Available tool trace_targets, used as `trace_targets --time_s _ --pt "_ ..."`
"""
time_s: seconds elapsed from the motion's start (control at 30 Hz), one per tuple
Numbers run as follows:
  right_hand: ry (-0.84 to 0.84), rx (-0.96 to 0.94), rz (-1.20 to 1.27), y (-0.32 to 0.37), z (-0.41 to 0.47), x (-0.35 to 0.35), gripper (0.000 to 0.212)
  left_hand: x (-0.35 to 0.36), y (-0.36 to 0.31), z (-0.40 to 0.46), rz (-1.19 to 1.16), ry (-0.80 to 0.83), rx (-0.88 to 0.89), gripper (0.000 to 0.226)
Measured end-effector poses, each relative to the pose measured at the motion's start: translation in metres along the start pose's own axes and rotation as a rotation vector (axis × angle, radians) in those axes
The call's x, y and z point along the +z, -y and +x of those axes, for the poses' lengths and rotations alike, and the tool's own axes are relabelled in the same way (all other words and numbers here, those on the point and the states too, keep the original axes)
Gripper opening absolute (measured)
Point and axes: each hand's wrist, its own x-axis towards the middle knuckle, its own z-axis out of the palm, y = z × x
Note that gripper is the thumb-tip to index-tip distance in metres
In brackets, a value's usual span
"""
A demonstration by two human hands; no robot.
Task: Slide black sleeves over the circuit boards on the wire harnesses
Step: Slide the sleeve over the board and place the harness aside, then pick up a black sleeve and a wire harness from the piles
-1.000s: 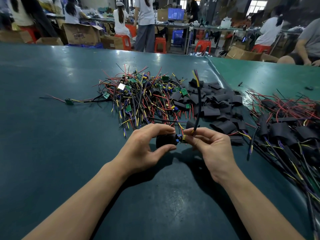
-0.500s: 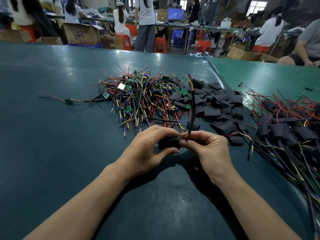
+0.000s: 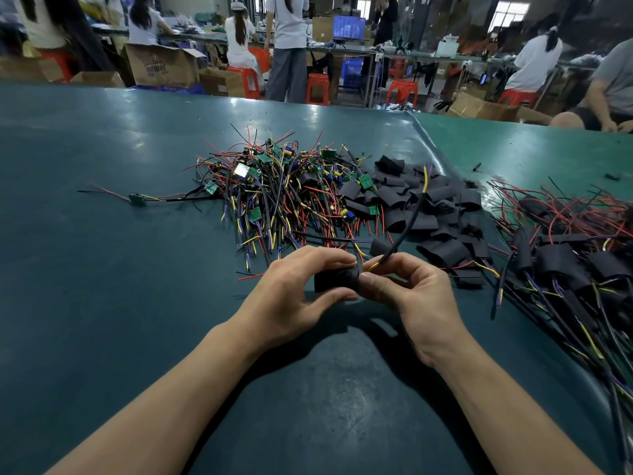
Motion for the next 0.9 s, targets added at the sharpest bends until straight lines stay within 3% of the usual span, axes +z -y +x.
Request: trace_targets --time_s 0.2,0.4,0.6,0.67,0.77,0.83,0.9 --pt "-0.027 -0.032 -0.082 -0.001 -0.001 0.002 0.009 0.002 -0.003 0.001 -0.052 0.001 -0.013 0.040" --pt "0.052 0.111 0.118 0.000 -0.001 0.002 0.022 0.001 0.000 0.000 0.037 -0.007 0.018 0.037" --pt "0.023 0.122 -0.036 -0.002 -0.001 0.004 0.027 0.002 0.004 0.000 0.115 0.019 0.122 0.038" --pt "-0.104 0.028 -0.004 0.001 0.002 0.001 0.022 0.001 0.007 0.003 0.204 -0.103 0.162 0.041" --pt "-0.473 -0.152 0.137 0.015 0.014 -0.018 0.025 -0.001 0.012 0.004 0.275 -0.277 0.118 0.035" --pt "-0.722 -0.219 0.307 0.025 0.019 -0.041 0.029 -0.001 0.013 0.002 0.365 -0.265 0.023 0.033" --pt "-0.839 -0.152 0.523 0.030 0.020 -0.057 0.021 -0.003 0.018 0.002 0.502 -0.237 -0.146 0.034"
